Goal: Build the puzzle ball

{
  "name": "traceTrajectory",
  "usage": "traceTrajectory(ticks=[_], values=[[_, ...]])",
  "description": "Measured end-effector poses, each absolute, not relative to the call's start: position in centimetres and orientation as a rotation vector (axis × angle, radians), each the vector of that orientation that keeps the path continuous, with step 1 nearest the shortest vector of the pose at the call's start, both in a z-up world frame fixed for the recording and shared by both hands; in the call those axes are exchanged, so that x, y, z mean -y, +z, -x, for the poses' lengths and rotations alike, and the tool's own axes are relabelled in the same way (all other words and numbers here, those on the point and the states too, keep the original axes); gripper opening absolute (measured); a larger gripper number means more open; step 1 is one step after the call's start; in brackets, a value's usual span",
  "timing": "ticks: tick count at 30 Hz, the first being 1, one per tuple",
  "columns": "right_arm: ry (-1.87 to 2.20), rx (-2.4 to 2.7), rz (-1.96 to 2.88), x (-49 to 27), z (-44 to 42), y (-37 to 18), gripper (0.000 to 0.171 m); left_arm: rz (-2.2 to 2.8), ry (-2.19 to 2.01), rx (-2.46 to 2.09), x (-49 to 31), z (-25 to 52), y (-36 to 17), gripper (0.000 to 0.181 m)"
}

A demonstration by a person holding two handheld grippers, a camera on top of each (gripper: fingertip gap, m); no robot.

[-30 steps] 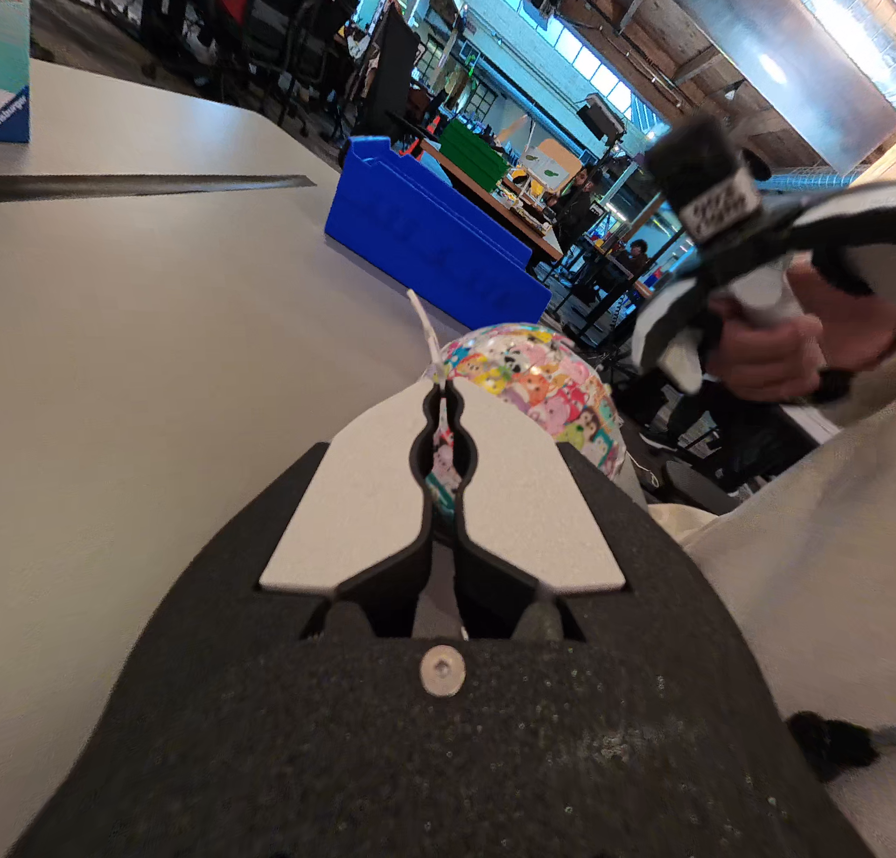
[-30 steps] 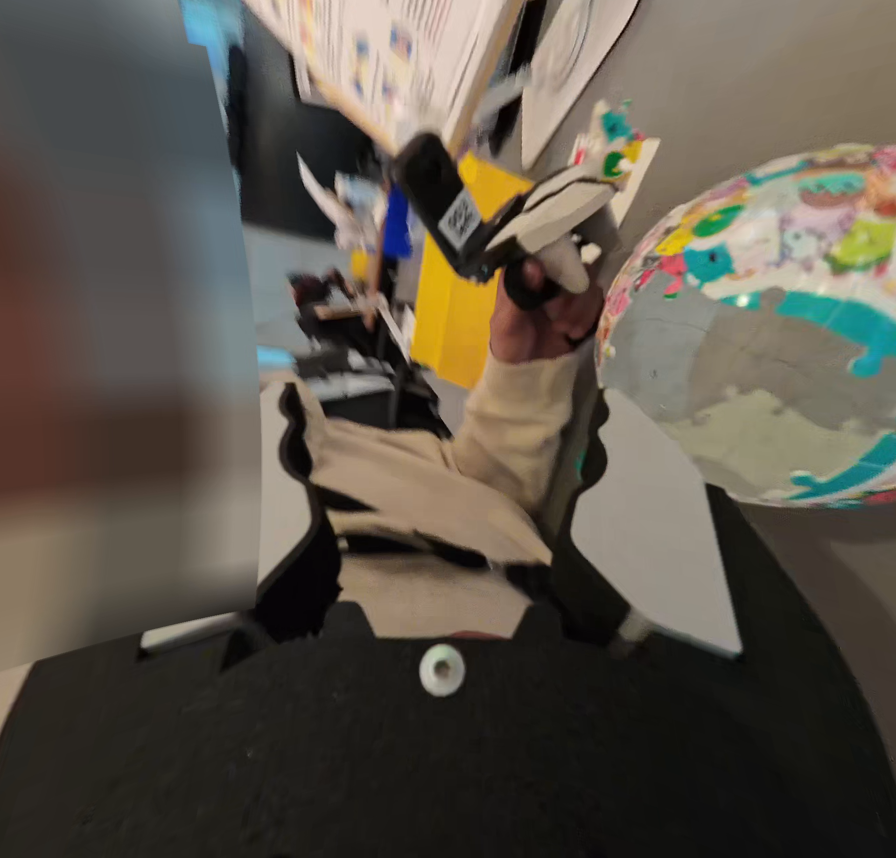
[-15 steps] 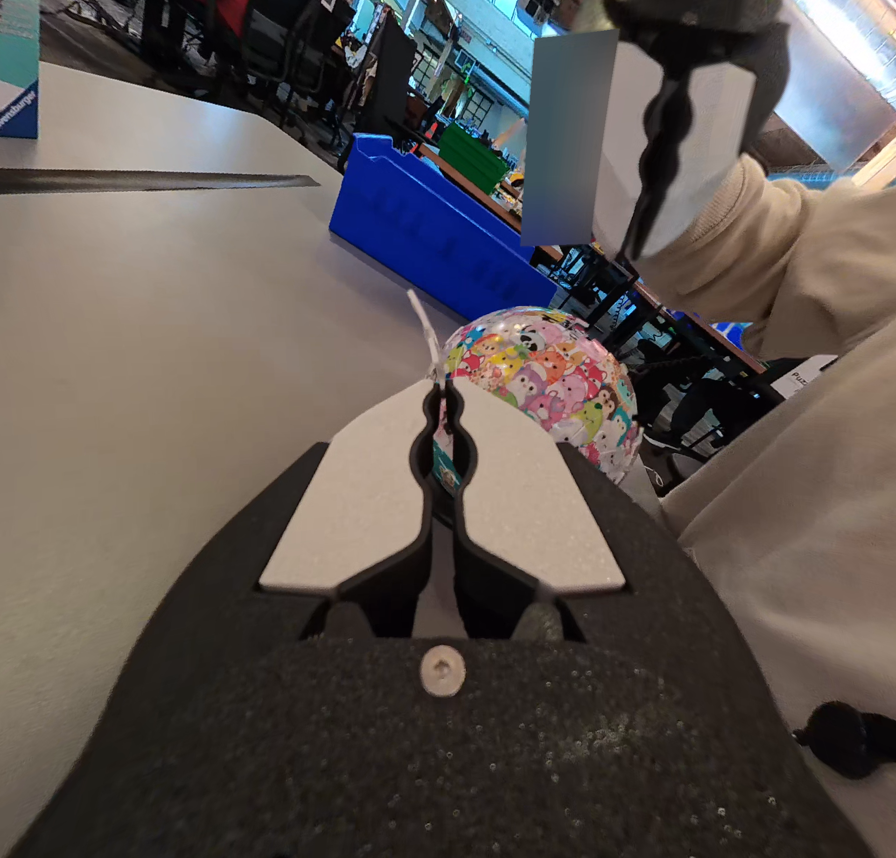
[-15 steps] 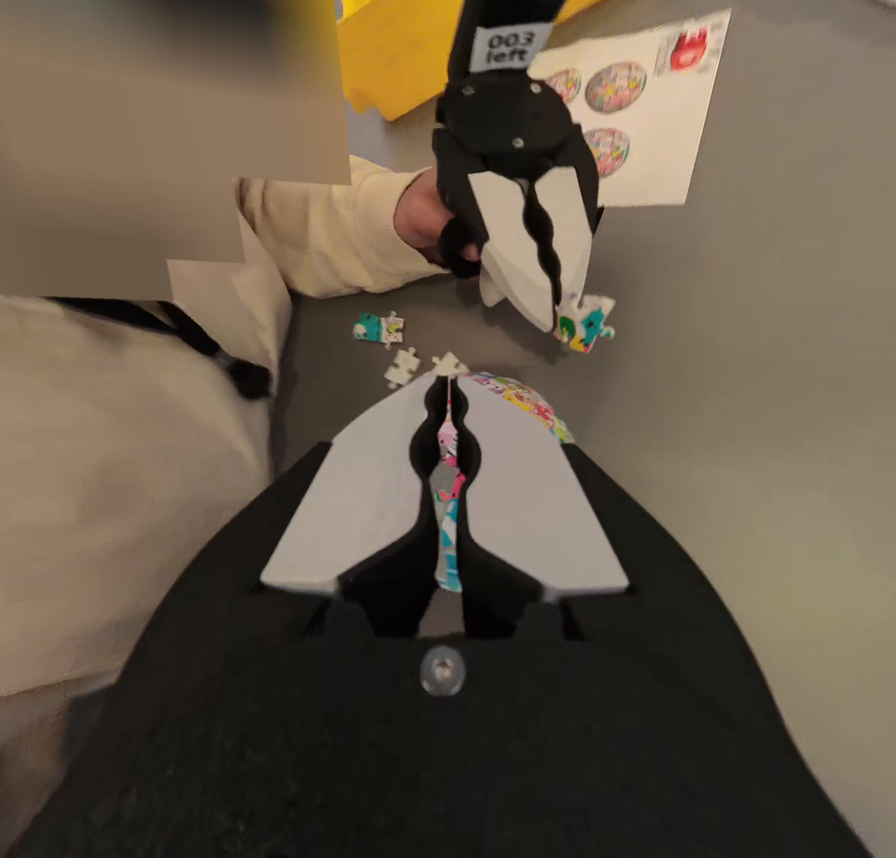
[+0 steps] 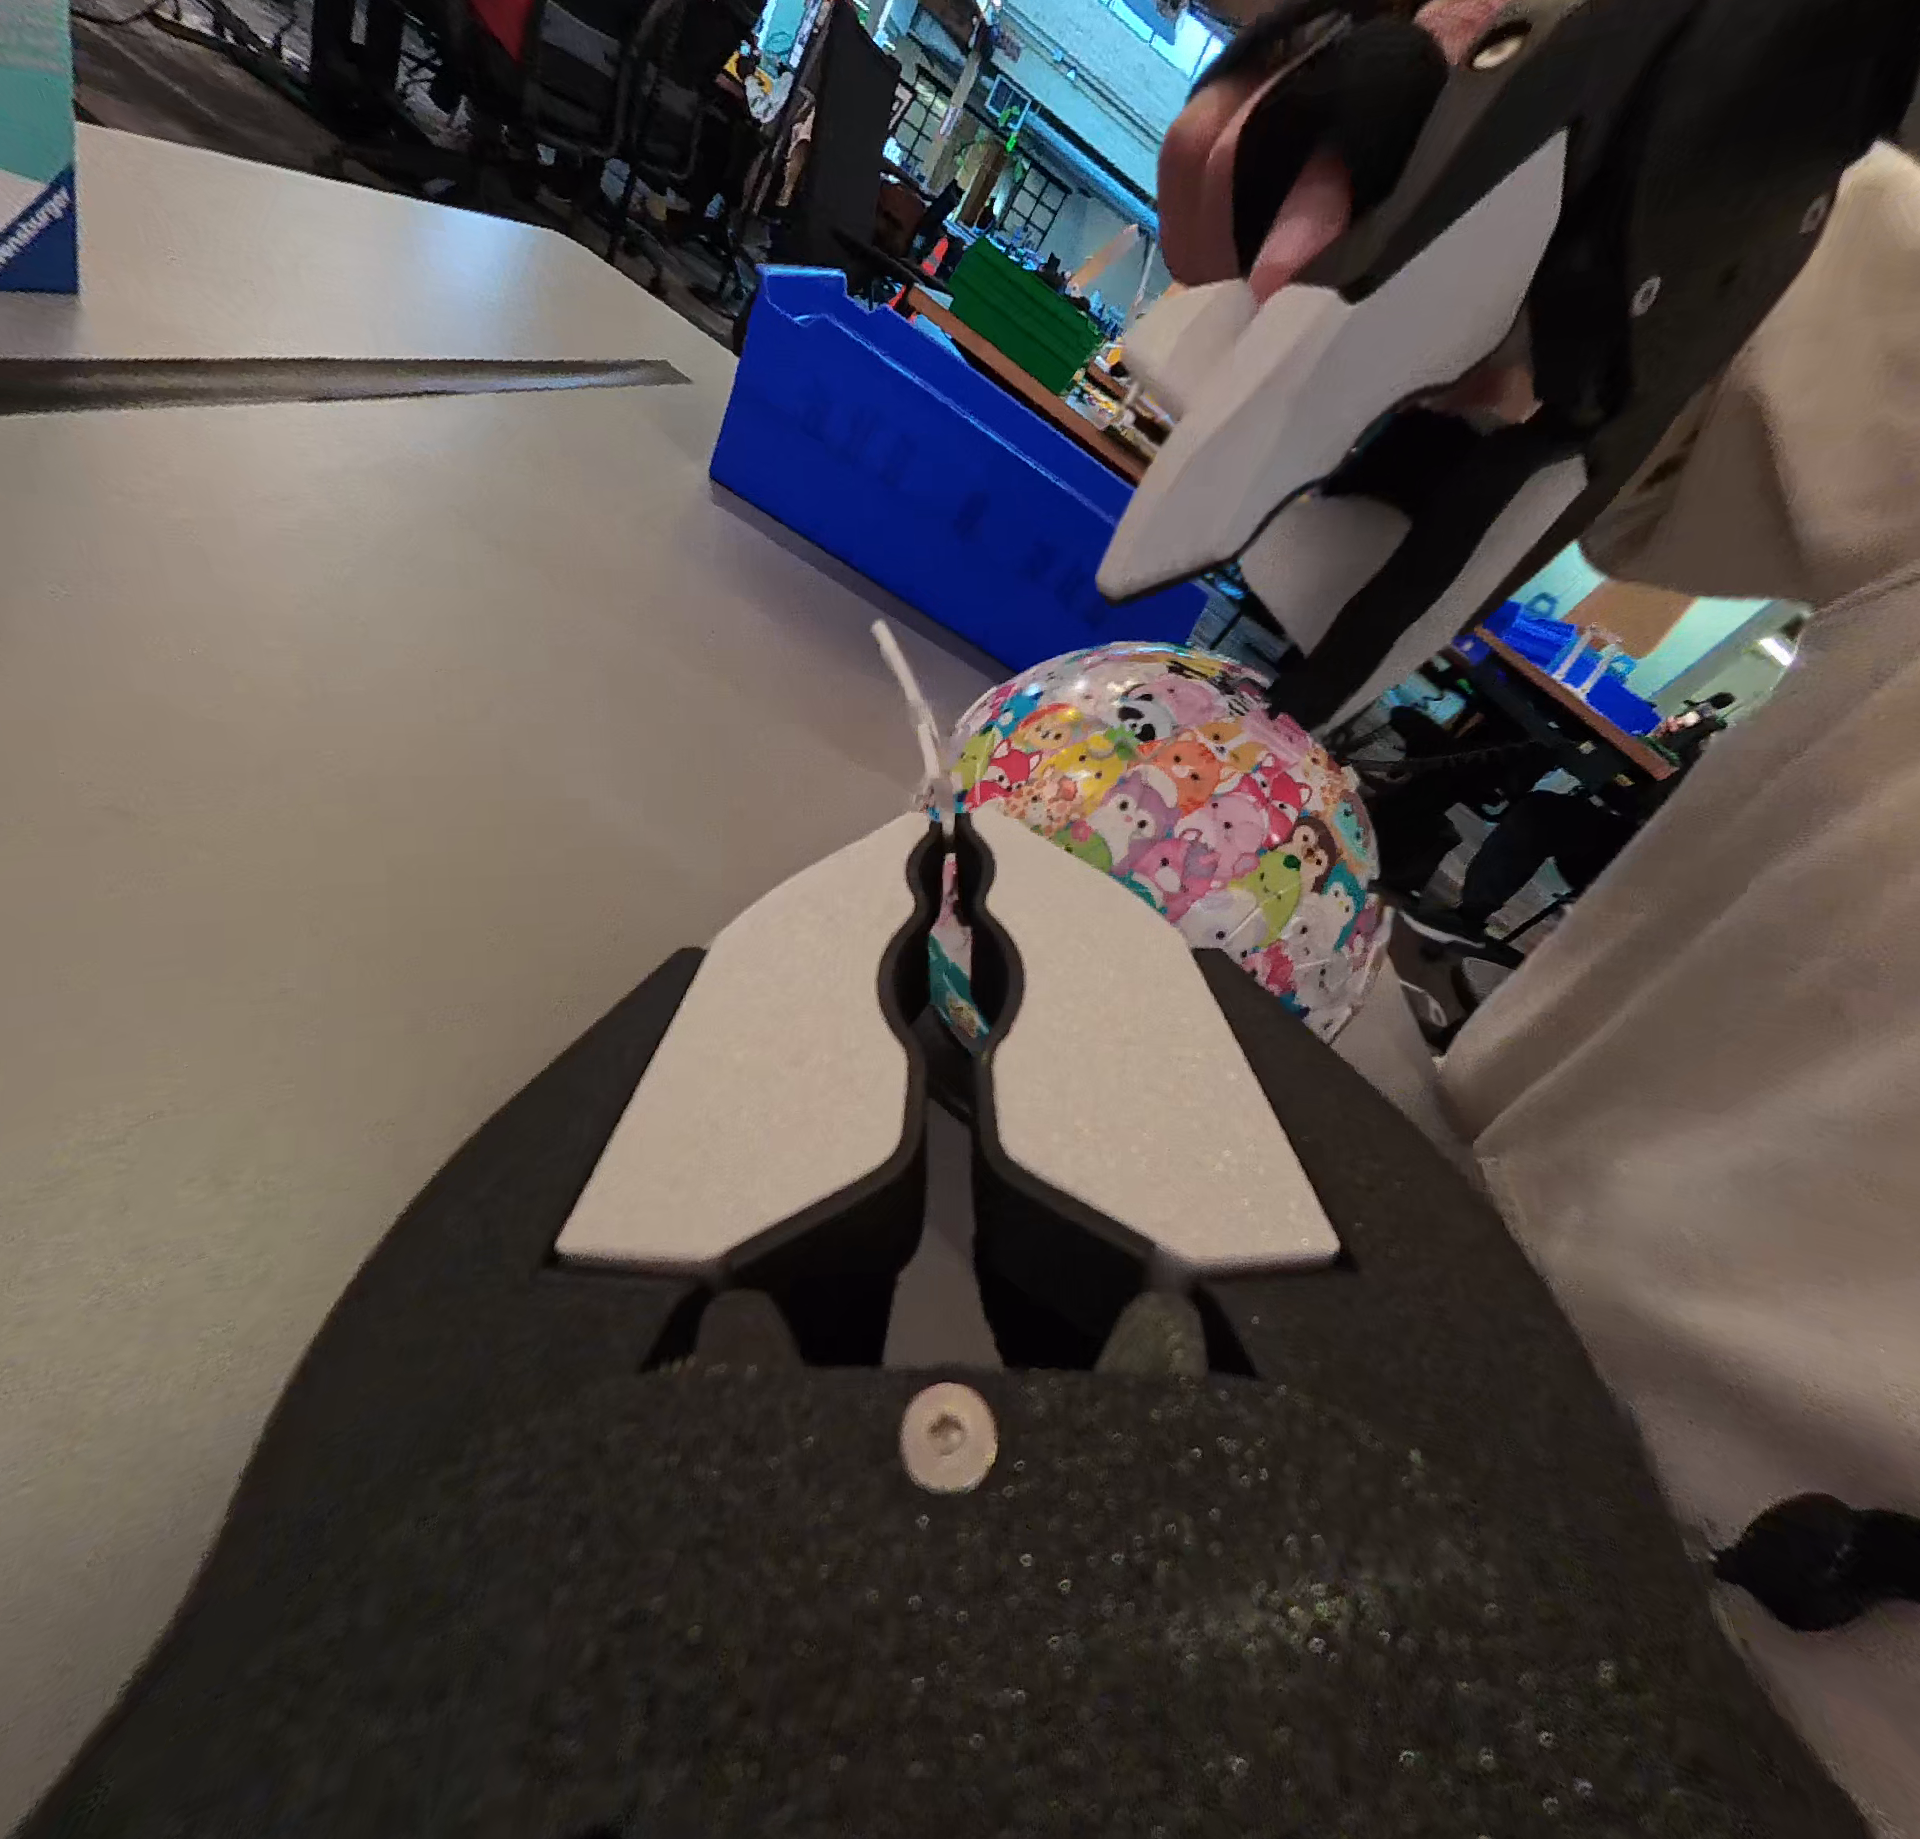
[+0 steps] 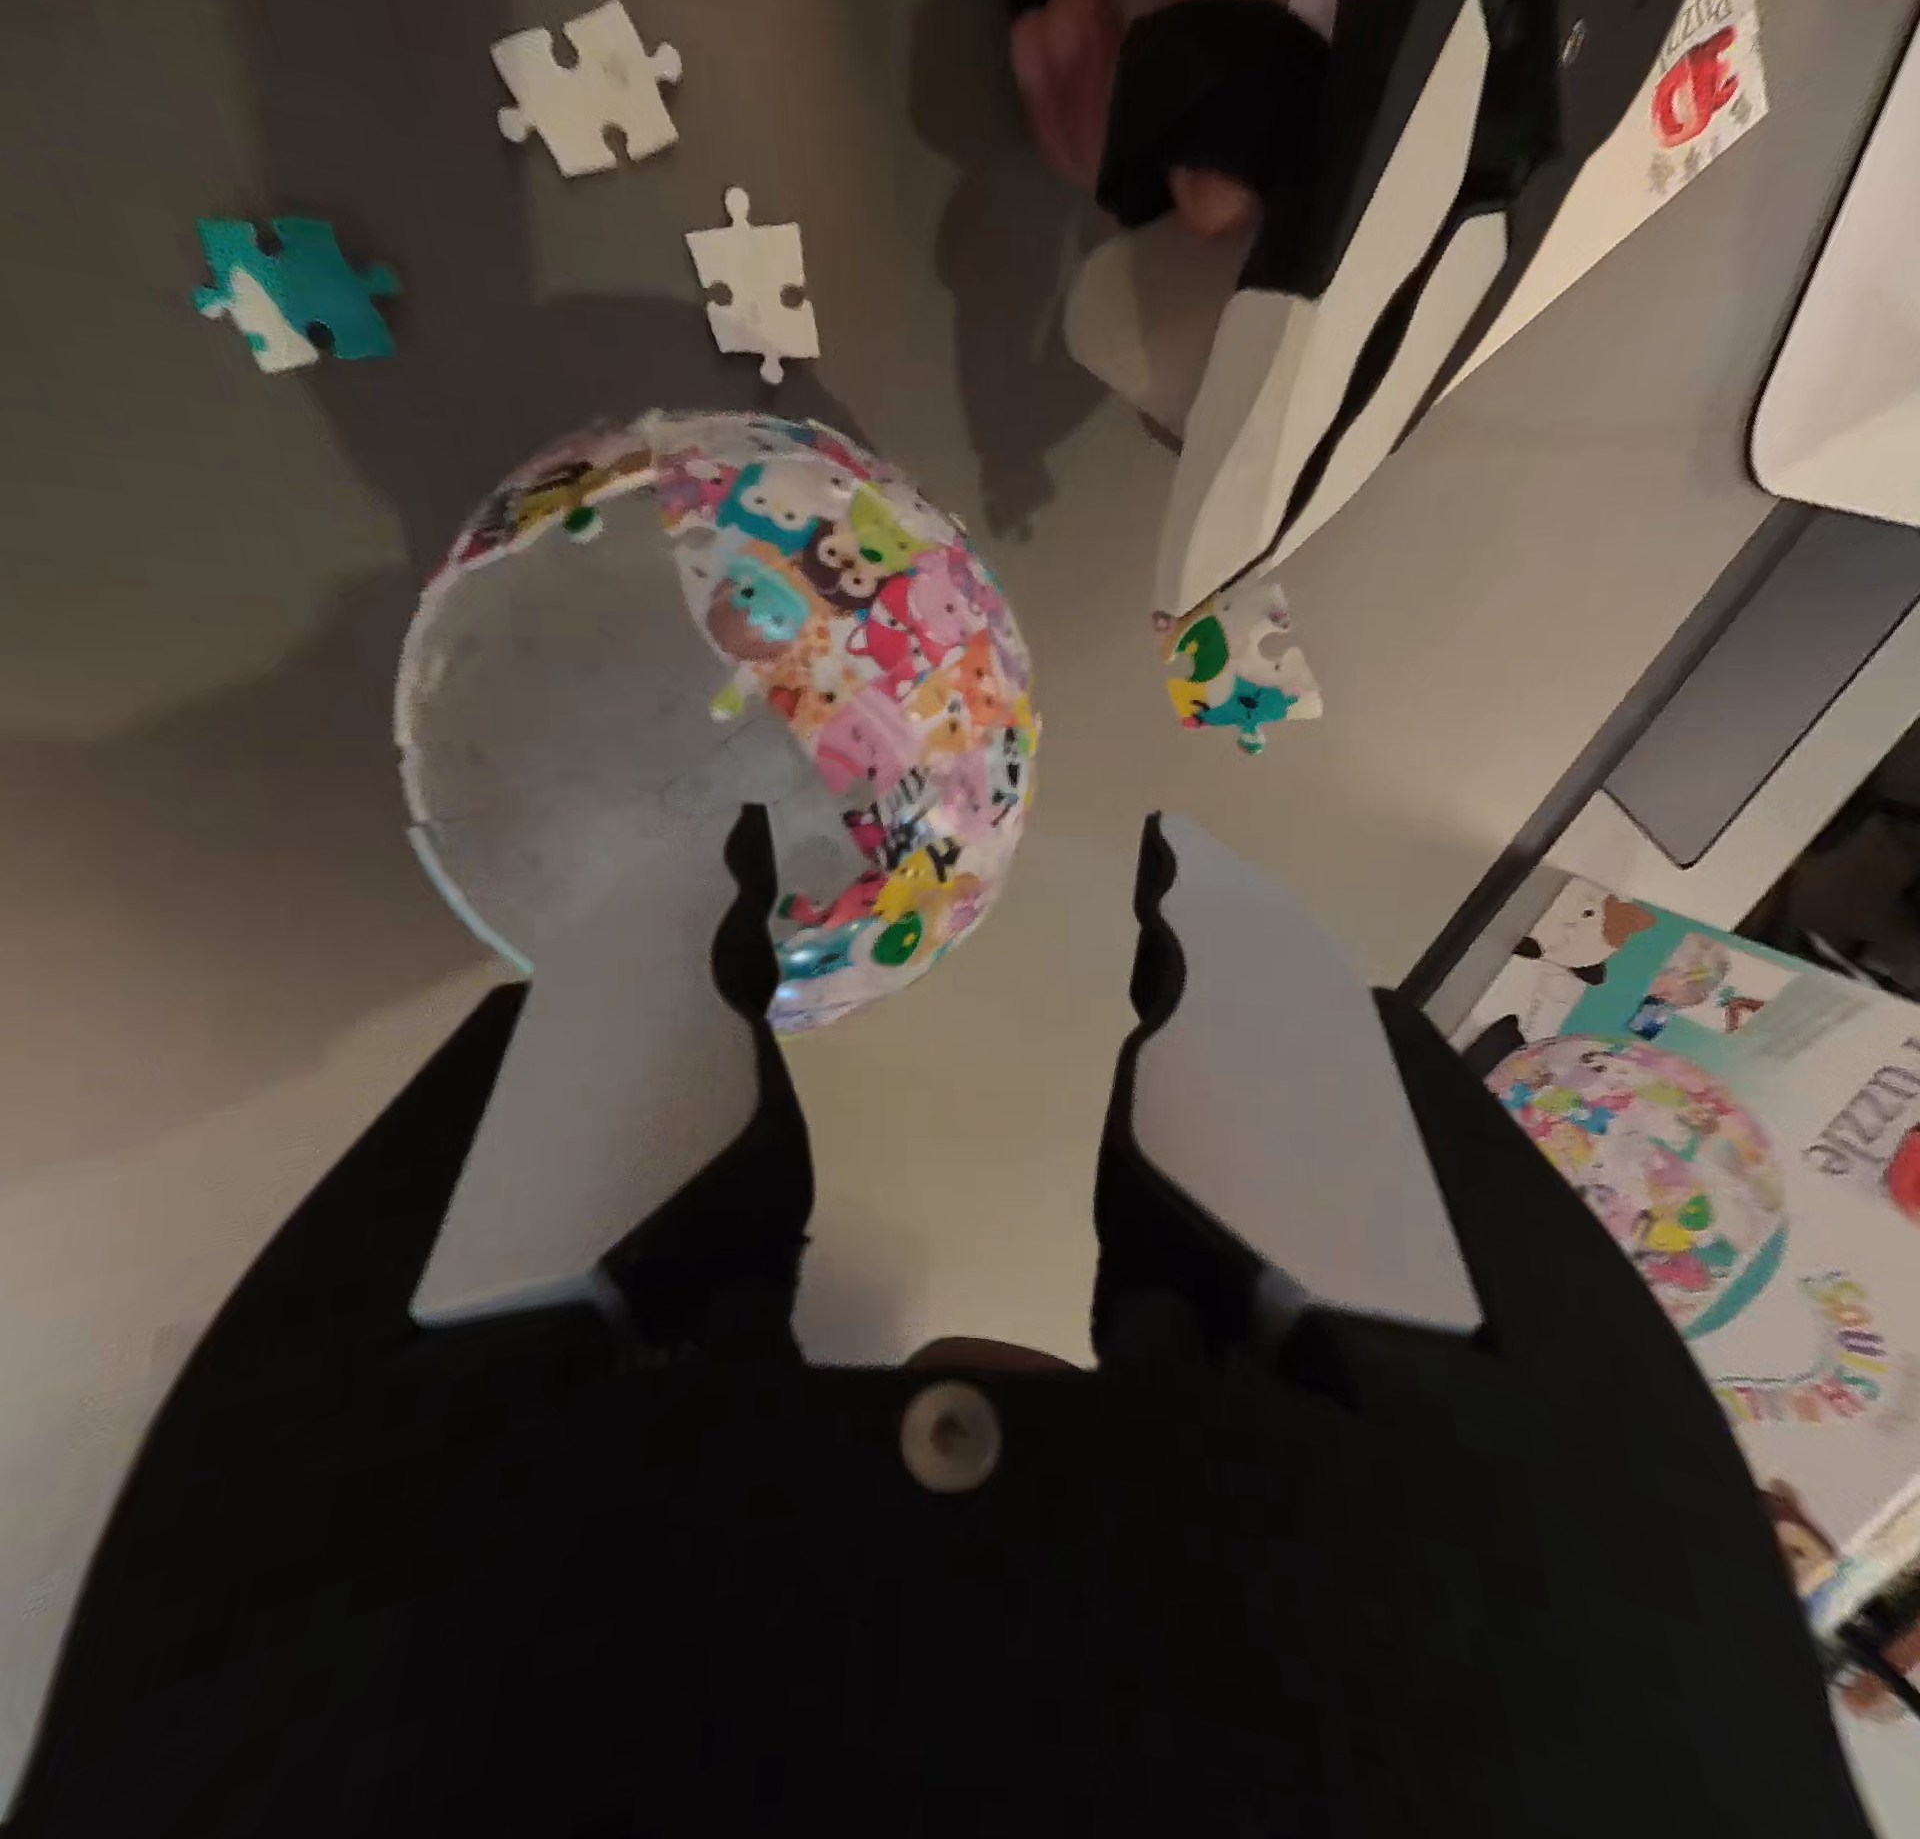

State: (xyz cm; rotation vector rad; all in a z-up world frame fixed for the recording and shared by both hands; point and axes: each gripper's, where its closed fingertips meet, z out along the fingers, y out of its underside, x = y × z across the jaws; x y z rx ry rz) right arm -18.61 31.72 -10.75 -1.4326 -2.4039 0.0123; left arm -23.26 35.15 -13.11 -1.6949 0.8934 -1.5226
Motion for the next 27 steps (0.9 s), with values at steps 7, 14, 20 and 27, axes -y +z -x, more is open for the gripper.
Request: traceTrajectory(ticks=[7, 14, 20, 27], values=[[-0.228, 2.289, 1.175, -31.2, 19.8, -11.4, 0.025, 1.678, -1.504, -0.853, -35.7, 23.9, -12.5, 0.001], [-0.321, 2.216, 1.299, -31.0, 18.7, -10.9, 0.047, 1.675, -1.517, -0.858, -35.4, 23.6, -12.5, 0.001], [-0.188, 1.974, 1.503, -30.5, 15.8, -7.7, 0.05, 1.676, -1.48, -0.896, -35.0, 23.3, -12.5, 0.001], [0.564, 1.182, 1.841, -26.5, 12.6, -6.3, 0.046, 1.593, -1.524, -0.887, -33.5, 23.7, -9.2, 0.001]])
